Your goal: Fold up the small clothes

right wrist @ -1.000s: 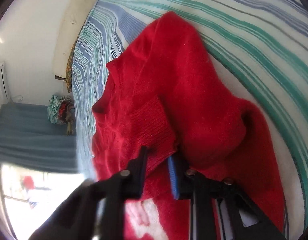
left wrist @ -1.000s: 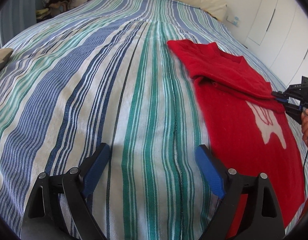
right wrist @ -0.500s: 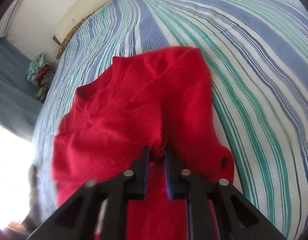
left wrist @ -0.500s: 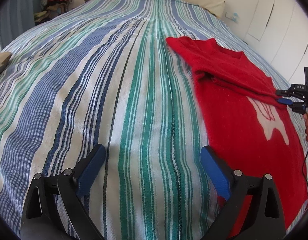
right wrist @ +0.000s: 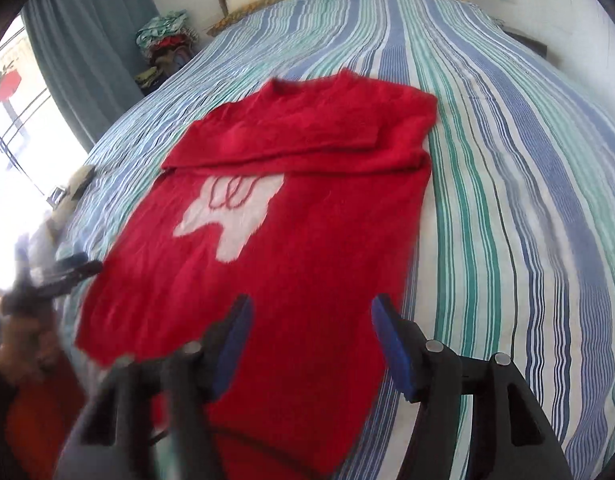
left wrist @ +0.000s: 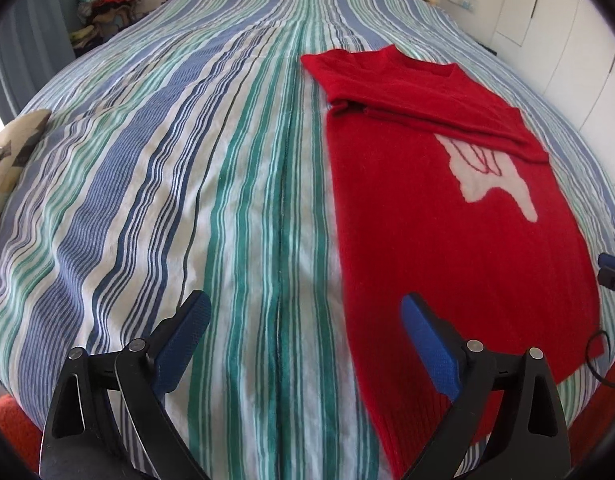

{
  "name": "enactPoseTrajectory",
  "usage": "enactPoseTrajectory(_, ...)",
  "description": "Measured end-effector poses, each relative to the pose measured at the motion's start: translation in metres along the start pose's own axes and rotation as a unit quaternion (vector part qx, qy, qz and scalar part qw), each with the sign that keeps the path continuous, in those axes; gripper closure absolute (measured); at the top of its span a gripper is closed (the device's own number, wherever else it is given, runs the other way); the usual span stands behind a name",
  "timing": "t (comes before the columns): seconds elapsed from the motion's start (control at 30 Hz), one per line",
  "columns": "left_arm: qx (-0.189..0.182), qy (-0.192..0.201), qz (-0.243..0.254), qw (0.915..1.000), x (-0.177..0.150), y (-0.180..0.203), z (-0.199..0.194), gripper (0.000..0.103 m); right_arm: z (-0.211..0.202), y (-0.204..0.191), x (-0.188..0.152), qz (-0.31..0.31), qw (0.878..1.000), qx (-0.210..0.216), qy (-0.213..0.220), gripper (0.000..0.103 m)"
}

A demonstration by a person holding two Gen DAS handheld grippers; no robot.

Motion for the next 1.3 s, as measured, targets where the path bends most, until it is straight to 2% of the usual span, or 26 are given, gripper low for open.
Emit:
enactPoseTrajectory(0.13, 0.035, -0.008, 0.039, 0.9986, -0.016, 0.016, 0.002, 0.007, -0.007, -0.018, -0.056, -0.023, 0.999, -0.020, -0.021, 0.042)
enactPoseTrajectory(0.27, 0.049, -0.005, 0.054, 0.9974, -0.020, 0.020, 0.004, 0.007, -0.002, -0.016, -0.083, -0.027, 0.998, -0.056, -0.030, 0.042)
enactPoseTrajectory(0.8, 0.056, 0.001, 0.062, 0.9965, -0.023, 0.020, 0.007, 0.003, 0.003, -0.012, -0.093, -0.030, 0.997, -0.067, -0.023, 0.039)
enactPoseTrajectory(0.93, 0.052, 0.001, 0.059, 0.9969, -0.025, 0.020, 0.009, 0.002, 0.004, -0.008, -0.095, -0.021, 0.997, -0.071, -0.023, 0.032)
enactPoseTrajectory(1.17, 0.030, -0.028, 0.056, 0.9976, -0.037, 0.009, -0.004, 0.003, -0.002, -0.004, -0.099, -0.006, 0.998, -0.059, -0.025, 0.032)
enactPoseTrajectory(1.3, -0.013, -0.030, 0.021, 0.9992, -0.049, -0.007, -0.031, 0.004, -0.022, -0.005, -0.106, 0.010, 0.998, -0.060, -0.025, 0.032)
Point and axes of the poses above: each gripper's, at about its wrist camera, not at the fingertips, and z roughly the way its jaws point, y to its right, x to its top, the point moved 7 cm from there along z, roughly the way its jaws point, and after that the axes turned 11 degrees about x, right-handed, at the moved point
